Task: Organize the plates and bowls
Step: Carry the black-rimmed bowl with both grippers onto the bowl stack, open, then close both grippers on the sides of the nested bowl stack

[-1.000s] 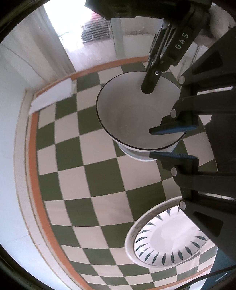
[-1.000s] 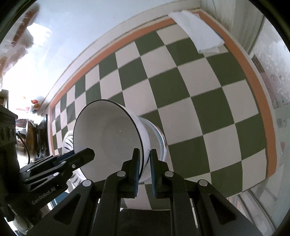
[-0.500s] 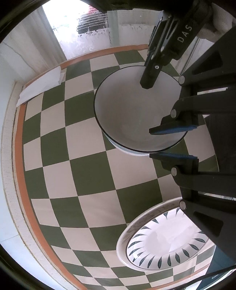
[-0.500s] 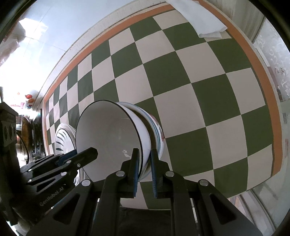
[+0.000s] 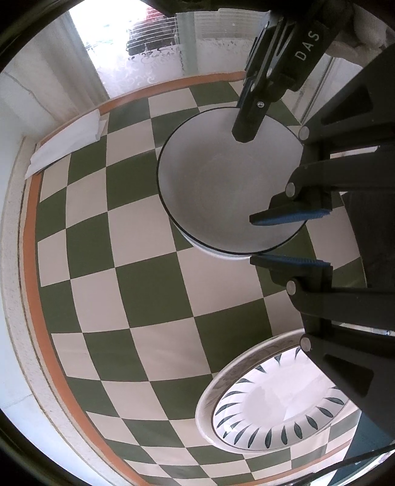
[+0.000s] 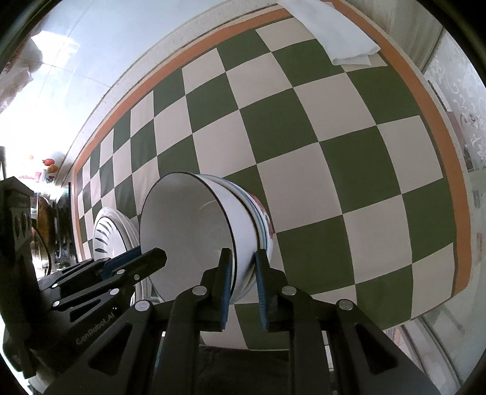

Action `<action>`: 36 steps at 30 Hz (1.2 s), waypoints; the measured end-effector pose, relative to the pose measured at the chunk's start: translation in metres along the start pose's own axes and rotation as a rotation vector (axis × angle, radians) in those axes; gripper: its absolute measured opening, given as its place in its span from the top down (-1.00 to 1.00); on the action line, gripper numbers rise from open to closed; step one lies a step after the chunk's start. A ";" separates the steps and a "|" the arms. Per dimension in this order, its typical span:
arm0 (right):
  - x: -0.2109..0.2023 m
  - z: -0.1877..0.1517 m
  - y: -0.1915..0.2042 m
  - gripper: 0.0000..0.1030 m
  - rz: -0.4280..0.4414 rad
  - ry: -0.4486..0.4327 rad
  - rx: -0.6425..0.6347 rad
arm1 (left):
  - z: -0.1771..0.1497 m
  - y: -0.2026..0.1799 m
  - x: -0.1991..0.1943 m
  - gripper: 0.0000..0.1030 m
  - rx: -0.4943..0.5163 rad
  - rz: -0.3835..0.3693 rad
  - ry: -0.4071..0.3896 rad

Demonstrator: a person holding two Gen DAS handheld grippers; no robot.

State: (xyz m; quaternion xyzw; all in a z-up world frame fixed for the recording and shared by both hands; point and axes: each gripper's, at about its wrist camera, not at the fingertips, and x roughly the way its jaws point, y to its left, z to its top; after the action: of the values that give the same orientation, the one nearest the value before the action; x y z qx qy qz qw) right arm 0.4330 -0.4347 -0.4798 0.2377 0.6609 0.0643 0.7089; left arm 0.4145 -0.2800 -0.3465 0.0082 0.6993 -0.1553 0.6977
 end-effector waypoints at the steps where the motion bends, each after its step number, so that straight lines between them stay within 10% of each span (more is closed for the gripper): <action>1: 0.000 0.000 -0.001 0.64 0.001 0.001 -0.001 | -0.001 0.000 0.000 0.66 -0.002 0.000 0.002; 13: -0.037 -0.034 0.017 0.61 -0.081 -0.067 -0.100 | -0.035 -0.001 -0.049 0.34 0.049 0.032 -0.087; 24: -0.111 -0.095 0.034 -0.31 -0.108 -0.223 -0.130 | -0.071 0.002 -0.114 -0.68 0.090 -0.014 -0.223; 36: -0.154 -0.134 0.043 -0.74 -0.144 -0.314 -0.131 | -0.097 -0.013 -0.143 -0.95 0.154 -0.053 -0.267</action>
State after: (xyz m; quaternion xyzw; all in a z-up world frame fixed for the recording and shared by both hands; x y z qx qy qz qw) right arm 0.2950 -0.4256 -0.3233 0.1502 0.5519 0.0185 0.8201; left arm 0.3211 -0.2407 -0.2057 0.0226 0.5863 -0.2266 0.7774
